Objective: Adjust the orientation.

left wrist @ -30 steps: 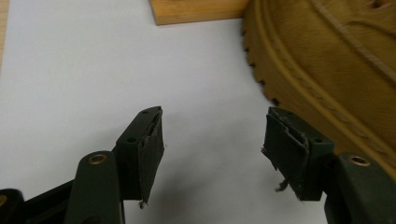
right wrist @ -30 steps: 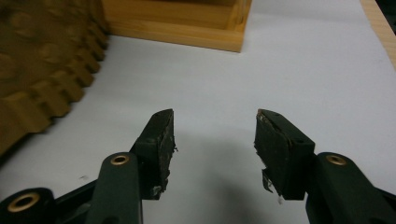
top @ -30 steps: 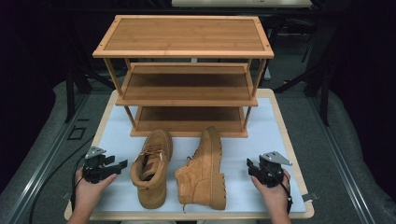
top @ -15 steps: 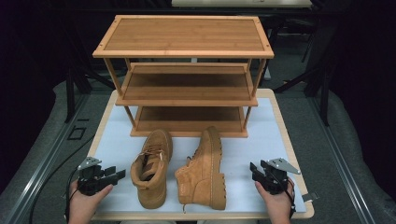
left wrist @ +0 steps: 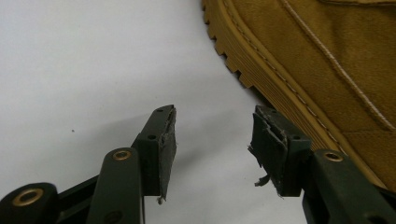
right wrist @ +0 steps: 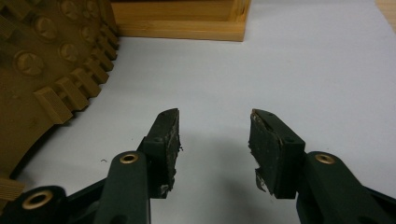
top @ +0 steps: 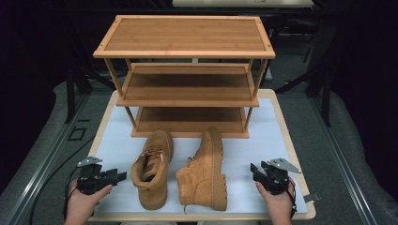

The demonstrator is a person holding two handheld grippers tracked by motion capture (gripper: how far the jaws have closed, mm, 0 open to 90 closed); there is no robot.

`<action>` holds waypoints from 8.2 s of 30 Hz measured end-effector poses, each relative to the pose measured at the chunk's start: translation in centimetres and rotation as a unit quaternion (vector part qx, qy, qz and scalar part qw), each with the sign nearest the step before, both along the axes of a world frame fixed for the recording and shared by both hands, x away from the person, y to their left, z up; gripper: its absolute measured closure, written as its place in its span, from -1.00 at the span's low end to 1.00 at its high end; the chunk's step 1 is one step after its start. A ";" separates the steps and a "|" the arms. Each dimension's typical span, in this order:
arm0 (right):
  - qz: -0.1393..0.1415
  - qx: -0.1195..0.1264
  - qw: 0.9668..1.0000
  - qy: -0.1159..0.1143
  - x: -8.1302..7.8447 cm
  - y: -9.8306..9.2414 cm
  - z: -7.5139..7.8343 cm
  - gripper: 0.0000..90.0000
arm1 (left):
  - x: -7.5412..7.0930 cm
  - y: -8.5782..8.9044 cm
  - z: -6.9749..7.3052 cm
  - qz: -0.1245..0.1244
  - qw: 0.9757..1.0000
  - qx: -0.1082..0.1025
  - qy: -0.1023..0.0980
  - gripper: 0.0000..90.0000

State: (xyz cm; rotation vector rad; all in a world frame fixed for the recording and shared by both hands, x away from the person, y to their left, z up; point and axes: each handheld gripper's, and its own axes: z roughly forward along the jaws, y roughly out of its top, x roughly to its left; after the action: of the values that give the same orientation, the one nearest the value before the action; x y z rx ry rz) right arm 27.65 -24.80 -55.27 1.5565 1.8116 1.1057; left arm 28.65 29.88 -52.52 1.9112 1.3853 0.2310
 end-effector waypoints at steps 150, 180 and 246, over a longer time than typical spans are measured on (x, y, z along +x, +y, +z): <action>-0.009 0.034 0.999 0.003 0.1 -0.5 -0.8 0.09 | 7.6 -2.9 11.1 -0.079 0.934 -0.033 0.346 0.75; -0.014 0.036 0.999 -0.007 0.0 -0.6 -0.6 0.09 | 5.7 -0.1 17.6 -0.068 0.933 -0.187 0.298 0.75; -0.017 0.036 0.999 -0.008 -0.1 -1.1 -0.5 0.09 | 13.2 -6.7 21.2 0.011 0.964 -0.242 0.106 0.70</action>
State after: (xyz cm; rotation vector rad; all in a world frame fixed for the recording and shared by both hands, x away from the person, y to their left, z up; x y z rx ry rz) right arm 27.51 -25.88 -55.75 1.6097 1.7458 1.1751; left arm 41.82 23.20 -31.37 1.5410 1.4399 -0.2901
